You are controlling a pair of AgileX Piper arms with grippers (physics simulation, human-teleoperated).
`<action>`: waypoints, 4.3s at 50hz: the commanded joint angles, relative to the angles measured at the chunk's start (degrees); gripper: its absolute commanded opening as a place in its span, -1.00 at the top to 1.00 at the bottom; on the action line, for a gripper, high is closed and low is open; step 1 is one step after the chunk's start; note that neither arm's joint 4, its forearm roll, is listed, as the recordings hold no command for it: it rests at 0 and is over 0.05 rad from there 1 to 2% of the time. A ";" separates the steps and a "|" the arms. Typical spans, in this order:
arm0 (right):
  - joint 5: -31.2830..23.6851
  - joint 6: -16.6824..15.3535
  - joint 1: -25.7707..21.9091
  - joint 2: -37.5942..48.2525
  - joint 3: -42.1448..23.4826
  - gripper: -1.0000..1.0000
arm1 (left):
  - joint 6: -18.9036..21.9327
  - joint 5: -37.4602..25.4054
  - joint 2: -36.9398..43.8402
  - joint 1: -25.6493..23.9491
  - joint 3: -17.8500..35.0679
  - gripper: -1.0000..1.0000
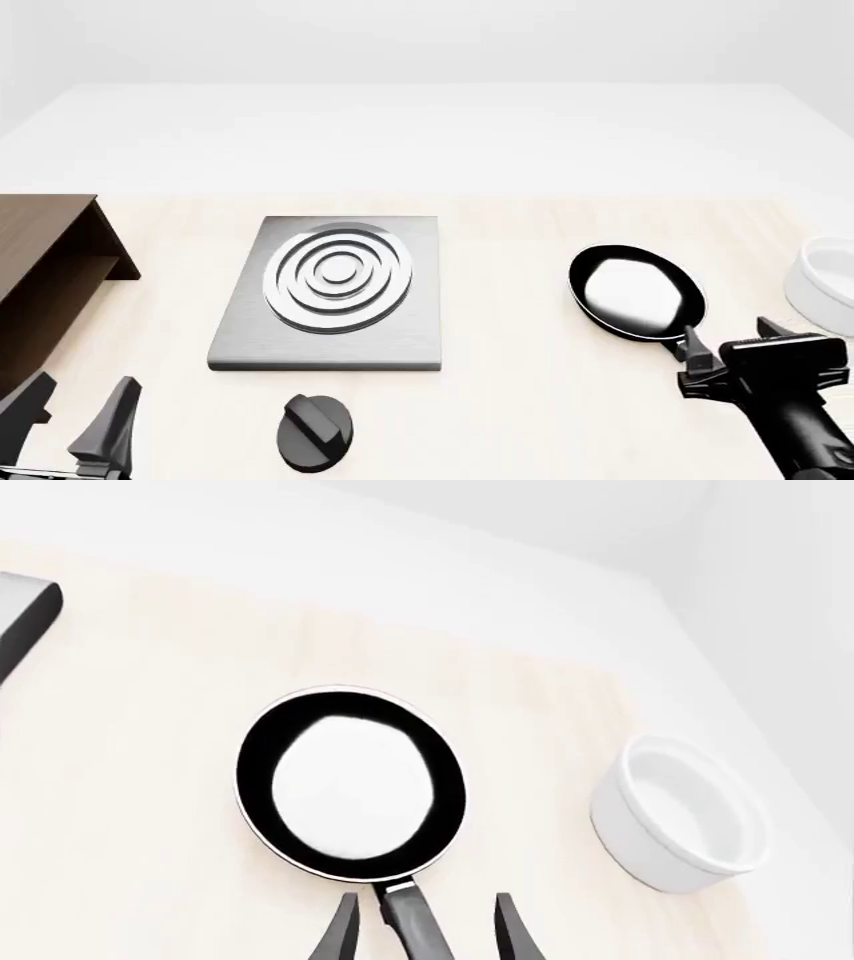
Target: Turn on the stove and put the frying pan on it.
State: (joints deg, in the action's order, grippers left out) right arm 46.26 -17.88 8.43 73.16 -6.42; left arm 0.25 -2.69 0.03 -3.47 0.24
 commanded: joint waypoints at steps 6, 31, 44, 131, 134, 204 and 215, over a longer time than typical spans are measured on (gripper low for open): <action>3.55 -0.33 0.02 4.54 0.02 -1.00 | 0.00 0.11 0.00 -0.02 -0.05 -1.00; 7.94 -0.83 0.77 11.20 -0.64 -1.00 | 0.11 0.22 0.00 -0.06 -0.05 -1.00; 10.77 -1.11 1.23 14.71 -0.87 -1.00 | 0.16 0.22 0.01 0.00 -0.05 -1.00; 20.75 -3.33 3.55 31.27 -4.54 -1.00 | -0.22 0.29 0.00 0.23 -0.04 -1.00; 21.02 -3.44 3.64 31.59 -4.54 -1.00 | -0.22 0.30 0.00 0.19 -0.05 -1.00; 23.15 -2.32 2.65 38.25 -6.57 1.00 | -0.26 0.25 0.00 0.34 -0.04 -1.00; 22.18 -1.80 2.59 37.12 -6.29 1.00 | -0.19 0.35 0.00 0.36 -0.05 -1.00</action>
State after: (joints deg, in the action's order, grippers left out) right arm 69.20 -20.65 11.17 110.96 -12.78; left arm 0.01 -2.41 0.02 -3.11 0.21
